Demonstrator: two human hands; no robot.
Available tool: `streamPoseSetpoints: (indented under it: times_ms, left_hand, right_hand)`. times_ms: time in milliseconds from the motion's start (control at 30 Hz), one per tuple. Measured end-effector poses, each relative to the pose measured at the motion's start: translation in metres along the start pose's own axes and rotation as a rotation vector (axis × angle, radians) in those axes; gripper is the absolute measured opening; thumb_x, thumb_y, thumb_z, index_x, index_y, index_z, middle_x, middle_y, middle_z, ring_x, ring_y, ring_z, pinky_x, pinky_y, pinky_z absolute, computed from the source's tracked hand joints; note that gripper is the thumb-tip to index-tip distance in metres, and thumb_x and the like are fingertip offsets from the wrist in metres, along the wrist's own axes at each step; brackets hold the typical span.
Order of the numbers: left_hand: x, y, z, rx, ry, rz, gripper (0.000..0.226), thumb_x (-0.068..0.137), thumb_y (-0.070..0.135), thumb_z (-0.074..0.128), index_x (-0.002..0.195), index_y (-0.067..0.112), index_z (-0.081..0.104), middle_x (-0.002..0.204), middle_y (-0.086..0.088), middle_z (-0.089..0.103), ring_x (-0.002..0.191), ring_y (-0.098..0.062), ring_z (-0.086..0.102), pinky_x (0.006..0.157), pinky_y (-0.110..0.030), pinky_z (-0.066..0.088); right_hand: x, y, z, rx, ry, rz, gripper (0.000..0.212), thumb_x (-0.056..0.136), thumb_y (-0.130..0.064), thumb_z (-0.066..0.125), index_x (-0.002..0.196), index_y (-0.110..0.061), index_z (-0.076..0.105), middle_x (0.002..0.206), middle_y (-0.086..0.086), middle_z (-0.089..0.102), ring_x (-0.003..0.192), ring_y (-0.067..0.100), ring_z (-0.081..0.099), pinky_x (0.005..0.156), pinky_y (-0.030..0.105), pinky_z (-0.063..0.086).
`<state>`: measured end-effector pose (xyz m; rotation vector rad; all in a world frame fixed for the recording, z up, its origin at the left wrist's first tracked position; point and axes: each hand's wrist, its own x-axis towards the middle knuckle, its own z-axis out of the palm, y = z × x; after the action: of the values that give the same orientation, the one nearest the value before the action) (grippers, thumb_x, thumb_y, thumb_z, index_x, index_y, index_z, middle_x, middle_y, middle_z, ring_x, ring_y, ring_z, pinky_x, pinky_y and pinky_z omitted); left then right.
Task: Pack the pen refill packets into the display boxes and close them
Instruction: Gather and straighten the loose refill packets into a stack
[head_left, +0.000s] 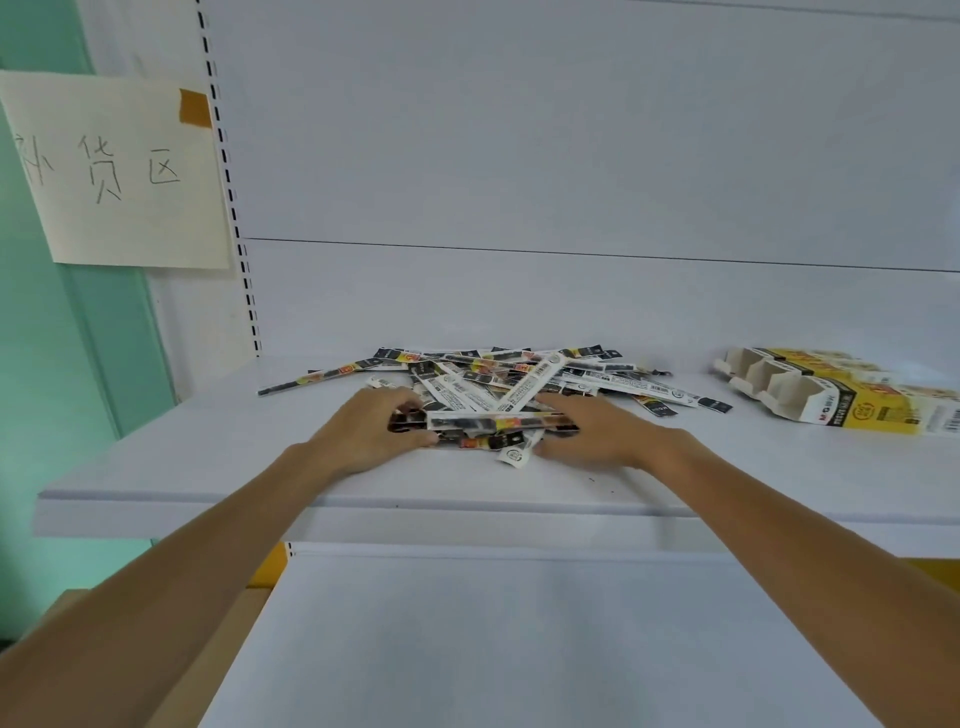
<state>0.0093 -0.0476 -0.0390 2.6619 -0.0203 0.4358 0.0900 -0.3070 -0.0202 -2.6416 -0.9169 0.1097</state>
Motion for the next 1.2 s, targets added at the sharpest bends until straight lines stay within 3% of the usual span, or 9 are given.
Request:
streamPoseSetpoints:
  times_ms: [167,333,467,600,700,833,933,1067,1200]
  left_hand:
    - [0.007,0.03,0.007,-0.021,-0.033,0.083,0.062,0.075,0.054,0.066,0.127,0.023,0.049,0.126,0.005,0.051,0.108,-0.01,0.047,0.089,-0.026,0.04]
    - [0.007,0.026,0.005,-0.025,-0.074,0.067,0.066,0.077,0.053,0.065,0.133,0.023,0.044,0.134,0.005,0.045,0.125,-0.013,0.04,0.102,-0.03,0.035]
    - [0.01,0.04,-0.002,-0.21,-0.177,0.052,0.074,0.065,0.036,0.043,0.136,0.014,0.041,0.142,-0.003,0.038,0.134,-0.017,0.03,0.102,-0.029,0.029]
    - [0.013,0.038,0.003,0.122,-0.23,0.121,0.071,0.08,0.064,0.042,0.136,0.022,0.04,0.138,0.002,0.043,0.13,-0.018,0.037,0.105,-0.04,0.034]
    - [0.008,0.018,0.009,0.22,-0.185,0.156,0.061,0.09,0.057,0.04,0.14,0.023,0.036,0.144,0.004,0.036,0.13,-0.016,0.033,0.107,-0.034,0.031]
    - [0.007,0.019,0.009,0.231,-0.134,0.153,0.058,0.092,0.05,0.044,0.14,0.02,0.035,0.141,0.001,0.041,0.126,-0.018,0.035,0.102,-0.032,0.033]
    - [0.01,0.034,0.01,0.157,-0.103,0.18,0.056,0.089,0.05,0.05,0.134,0.018,0.044,0.134,0.0,0.049,0.121,-0.018,0.04,0.097,-0.032,0.036]
    - [0.015,0.041,0.019,0.102,-0.164,0.289,0.062,0.083,0.053,0.059,0.134,0.022,0.042,0.134,0.004,0.046,0.121,-0.012,0.04,0.1,-0.03,0.036]
    - [0.016,0.038,0.018,0.058,-0.139,0.277,0.069,0.079,0.051,0.065,0.137,0.026,0.038,0.142,0.008,0.032,0.128,-0.011,0.035,0.104,-0.031,0.035]
  right_hand:
    - [0.014,-0.023,0.007,-0.363,0.244,0.045,0.112,0.066,-0.074,0.059,0.145,-0.011,0.011,0.147,0.008,0.031,0.134,0.028,0.032,0.105,0.053,0.03]
    - [0.018,-0.019,0.001,-0.482,0.141,-0.225,0.093,0.08,-0.068,0.049,0.149,-0.028,0.001,0.158,-0.006,0.003,0.145,0.013,0.001,0.117,0.049,0.0]
    - [0.029,-0.038,0.013,-0.287,-0.003,-0.104,0.075,0.08,-0.064,0.051,0.143,-0.028,0.031,0.15,-0.001,0.027,0.138,0.021,0.026,0.111,0.05,0.022]
    - [0.034,-0.05,0.014,-0.333,0.083,-0.137,0.075,0.076,-0.069,0.054,0.132,-0.021,0.046,0.146,0.007,0.03,0.135,0.025,0.024,0.109,0.053,0.024]
    - [0.023,-0.031,0.002,-0.287,0.005,-0.12,0.08,0.07,-0.072,0.058,0.13,-0.02,0.047,0.141,0.002,0.034,0.131,0.022,0.03,0.111,0.048,0.023]
    - [0.006,0.0,-0.013,-0.084,-0.039,-0.001,0.078,0.069,-0.064,0.066,0.129,-0.018,0.043,0.127,0.002,0.047,0.107,0.016,0.047,0.086,0.03,0.041]
    - [0.004,0.005,-0.012,-0.045,0.008,0.041,0.089,0.07,-0.059,0.069,0.14,-0.016,0.035,0.131,0.003,0.045,0.113,0.018,0.046,0.091,0.03,0.039]
    - [0.014,0.001,-0.009,-0.169,0.123,0.021,0.06,0.071,-0.063,0.065,0.092,-0.007,0.065,0.089,0.009,0.06,0.082,0.022,0.055,0.064,0.029,0.04]
    - [0.016,-0.002,-0.004,-0.12,0.276,0.069,0.056,0.072,-0.062,0.066,0.067,-0.007,0.051,0.065,0.0,0.045,0.063,0.017,0.045,0.053,0.029,0.034]
